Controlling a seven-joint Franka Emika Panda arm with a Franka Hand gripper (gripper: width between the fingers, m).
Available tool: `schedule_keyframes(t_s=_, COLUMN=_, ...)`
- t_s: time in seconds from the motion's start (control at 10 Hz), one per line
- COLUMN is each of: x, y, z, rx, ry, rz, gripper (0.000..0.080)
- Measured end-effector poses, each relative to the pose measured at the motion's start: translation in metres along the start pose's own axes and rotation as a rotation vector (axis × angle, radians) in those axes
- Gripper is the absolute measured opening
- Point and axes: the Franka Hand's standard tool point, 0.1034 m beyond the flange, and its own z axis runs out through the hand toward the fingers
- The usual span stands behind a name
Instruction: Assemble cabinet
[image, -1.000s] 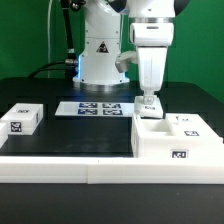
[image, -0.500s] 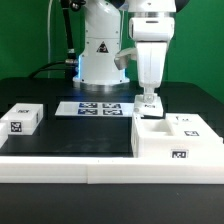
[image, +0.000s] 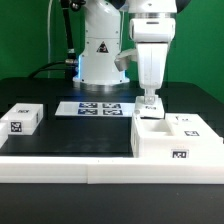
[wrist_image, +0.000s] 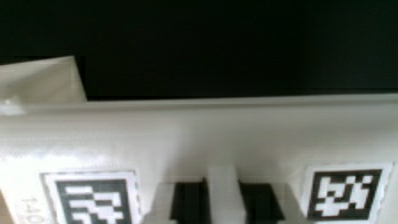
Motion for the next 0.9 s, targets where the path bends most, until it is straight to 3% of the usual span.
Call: schedule_keyframes(t_s=0.9, x=0.0009, y=0.0017, z=0.0039, rx=0.003, ry=0.003, rz=-0.008, gripper=0.0070)
